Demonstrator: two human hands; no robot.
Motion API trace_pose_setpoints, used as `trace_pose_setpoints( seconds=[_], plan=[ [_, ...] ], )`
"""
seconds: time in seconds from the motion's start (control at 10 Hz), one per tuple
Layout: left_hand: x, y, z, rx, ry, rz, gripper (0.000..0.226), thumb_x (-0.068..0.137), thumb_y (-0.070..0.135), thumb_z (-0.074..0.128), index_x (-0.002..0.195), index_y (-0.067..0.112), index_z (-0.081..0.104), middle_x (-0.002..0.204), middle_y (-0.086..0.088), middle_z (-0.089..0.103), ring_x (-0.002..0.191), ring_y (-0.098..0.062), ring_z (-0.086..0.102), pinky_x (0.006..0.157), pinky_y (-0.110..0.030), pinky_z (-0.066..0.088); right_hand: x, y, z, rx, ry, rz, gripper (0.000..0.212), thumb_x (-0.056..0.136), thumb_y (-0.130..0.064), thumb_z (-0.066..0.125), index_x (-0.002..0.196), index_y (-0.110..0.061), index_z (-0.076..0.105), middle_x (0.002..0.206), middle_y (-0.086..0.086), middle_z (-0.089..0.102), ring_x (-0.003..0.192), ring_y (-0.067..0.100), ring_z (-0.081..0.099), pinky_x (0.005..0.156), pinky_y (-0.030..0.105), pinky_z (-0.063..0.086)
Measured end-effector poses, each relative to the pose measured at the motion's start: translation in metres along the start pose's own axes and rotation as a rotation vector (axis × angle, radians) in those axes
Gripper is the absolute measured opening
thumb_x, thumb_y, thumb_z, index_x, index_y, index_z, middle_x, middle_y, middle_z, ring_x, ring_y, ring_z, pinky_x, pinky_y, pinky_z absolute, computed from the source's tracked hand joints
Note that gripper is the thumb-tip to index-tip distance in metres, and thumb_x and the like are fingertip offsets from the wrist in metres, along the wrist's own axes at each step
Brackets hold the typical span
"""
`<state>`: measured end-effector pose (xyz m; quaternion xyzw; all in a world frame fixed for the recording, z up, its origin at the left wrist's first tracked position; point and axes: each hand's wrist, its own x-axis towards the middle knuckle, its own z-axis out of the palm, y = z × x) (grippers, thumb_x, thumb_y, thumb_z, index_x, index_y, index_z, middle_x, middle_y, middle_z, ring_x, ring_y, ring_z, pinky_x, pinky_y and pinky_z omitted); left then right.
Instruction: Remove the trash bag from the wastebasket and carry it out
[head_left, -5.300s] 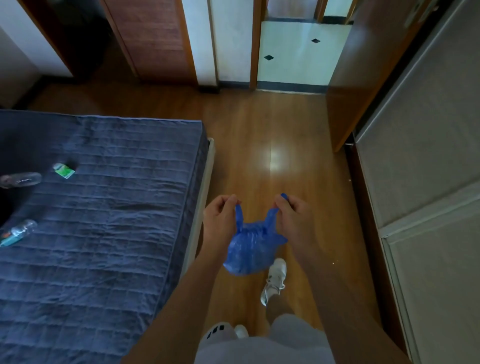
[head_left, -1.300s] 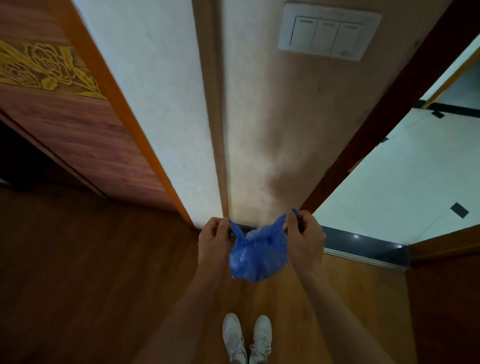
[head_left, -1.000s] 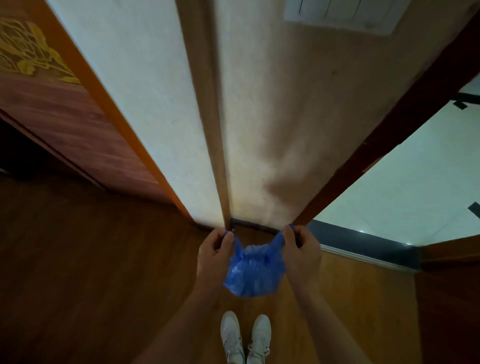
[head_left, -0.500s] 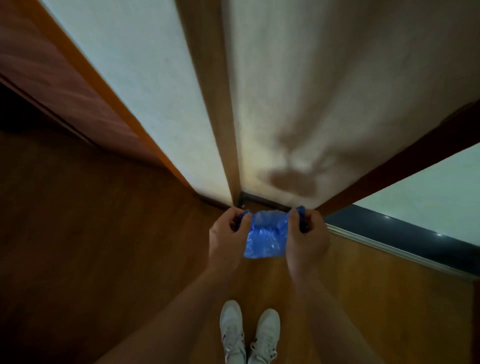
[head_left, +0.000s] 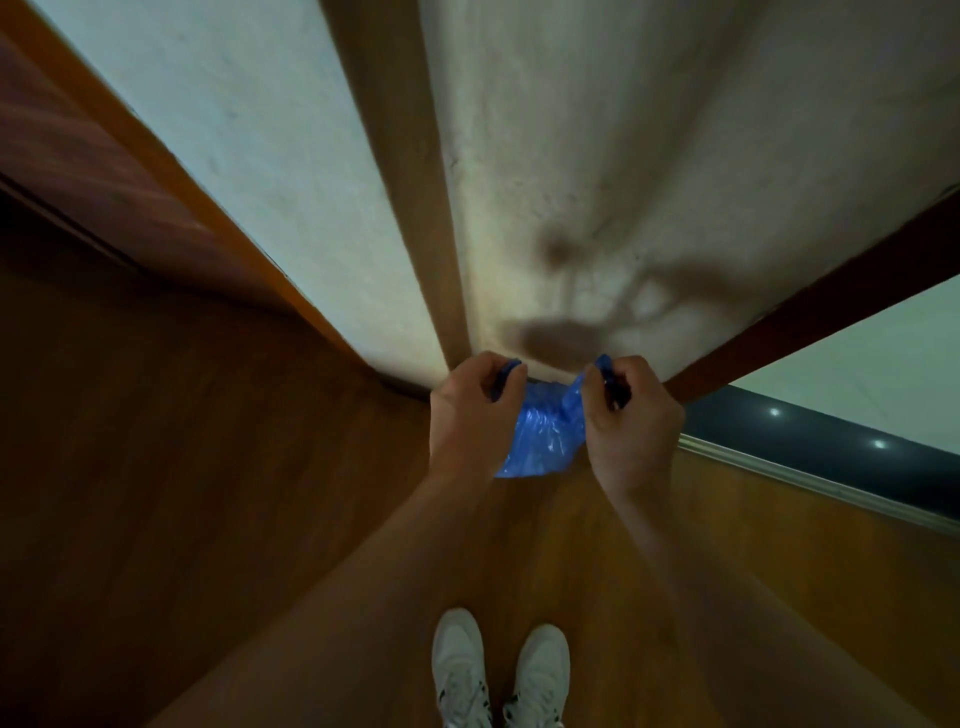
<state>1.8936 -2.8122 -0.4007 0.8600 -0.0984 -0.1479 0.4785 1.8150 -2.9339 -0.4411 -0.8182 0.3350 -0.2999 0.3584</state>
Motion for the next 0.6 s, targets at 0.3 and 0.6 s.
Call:
trace_pose_setpoints(
  seconds=[0.3,0.6],
  plan=[
    [-0.006,-0.024,-0.024,0.856,-0.154,0.459,0.062,0.091,0.047,0.051,0.148,0.026,0.036,0.155,-0.002,0.039,0.144,-0.023,0.034,0.116,-0.048,0.032,0.0,0.008,-0.027,-0.672,-0.43,-0.425,0.054,0.09,-0.039,0.061,0.136,-0.013,0.05,0.131,0.015,0.06,0.124,0.033,0.054,0.103,0.048,0.045],
    [-0.029,0.028,-0.053,0.87,-0.154,0.464,0.06,0.091,0.05,0.051,0.144,0.024,0.042,0.151,-0.002,0.047,0.14,-0.023,0.04,0.114,-0.047,0.035,0.01,-0.046,-0.068,-0.716,-0.476,-0.411,0.058,0.088,-0.044,0.062,0.138,-0.015,0.051,0.136,0.014,0.06,0.129,0.033,0.053,0.109,0.052,0.042]
  ],
)
